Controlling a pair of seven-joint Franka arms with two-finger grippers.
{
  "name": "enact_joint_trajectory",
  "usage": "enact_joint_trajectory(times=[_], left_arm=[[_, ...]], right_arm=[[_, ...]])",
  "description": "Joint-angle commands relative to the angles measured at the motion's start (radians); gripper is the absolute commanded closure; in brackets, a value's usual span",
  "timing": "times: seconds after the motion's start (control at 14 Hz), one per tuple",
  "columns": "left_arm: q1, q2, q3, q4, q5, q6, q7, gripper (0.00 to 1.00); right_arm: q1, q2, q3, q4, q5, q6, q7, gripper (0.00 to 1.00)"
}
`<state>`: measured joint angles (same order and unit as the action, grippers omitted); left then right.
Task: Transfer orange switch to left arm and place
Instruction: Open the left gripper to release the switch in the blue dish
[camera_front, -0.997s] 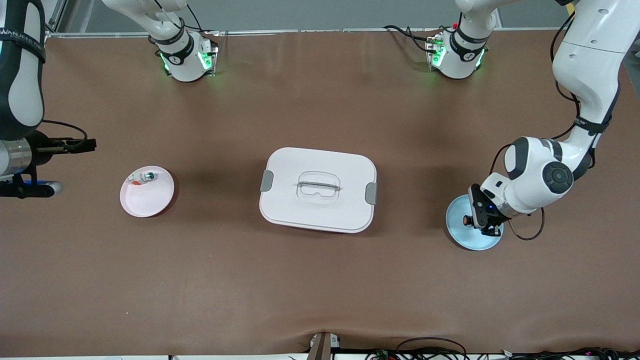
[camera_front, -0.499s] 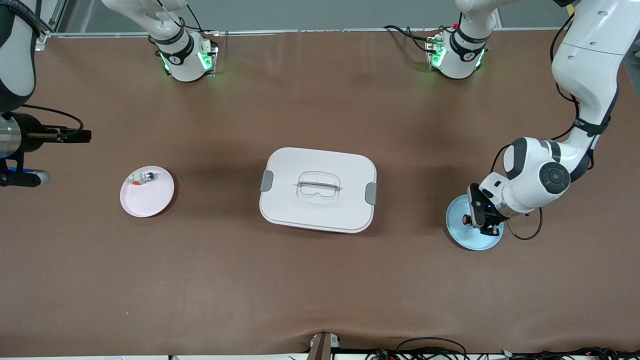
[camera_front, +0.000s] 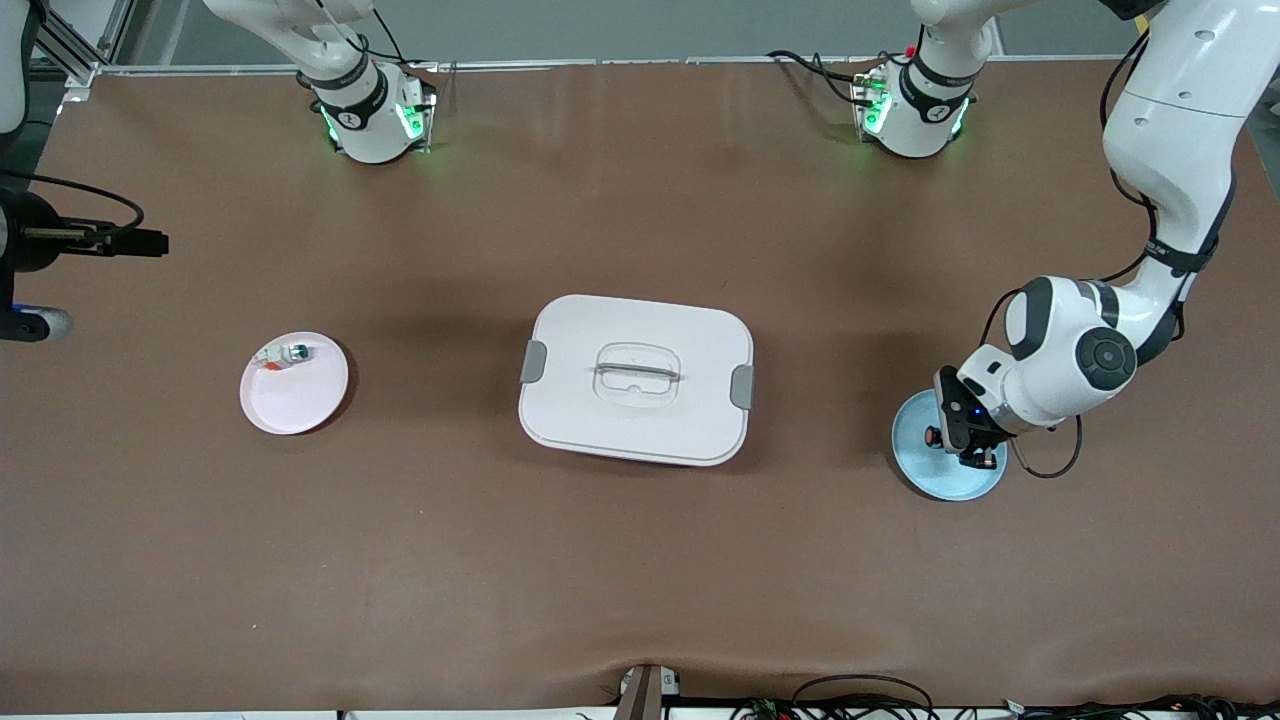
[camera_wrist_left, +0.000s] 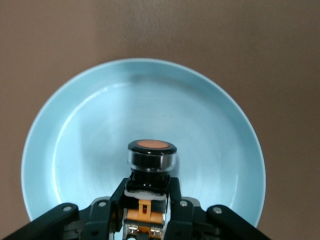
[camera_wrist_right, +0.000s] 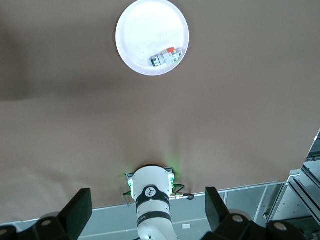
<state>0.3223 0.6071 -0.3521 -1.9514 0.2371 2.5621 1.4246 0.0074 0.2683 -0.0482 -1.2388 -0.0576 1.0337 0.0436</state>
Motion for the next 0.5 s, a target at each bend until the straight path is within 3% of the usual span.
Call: enact_joint_trajectory(times=[0.0,0.28,0.43], left_arm=[[0.023,-0.009,-0.005,-0.008,0.024,0.009,0.005,0.00],[0.024,-0.096,-0.010,-0.003,0.022,-0.038,-0.088,0.00],[0.023,-0.160,-0.021,0.011,0.012,-0.132,-0.191,0.00]], right_arm=[[-0.009,-0.029,0.008,-0.036,0.021,0.011,0.001,0.00],[-0.010,-0.064,0.005,-0.056,0.042,0.052,0.001,0.00],[-0.007,-0.144,0.005,-0.157,0.042,0.141,0.001,0.00]])
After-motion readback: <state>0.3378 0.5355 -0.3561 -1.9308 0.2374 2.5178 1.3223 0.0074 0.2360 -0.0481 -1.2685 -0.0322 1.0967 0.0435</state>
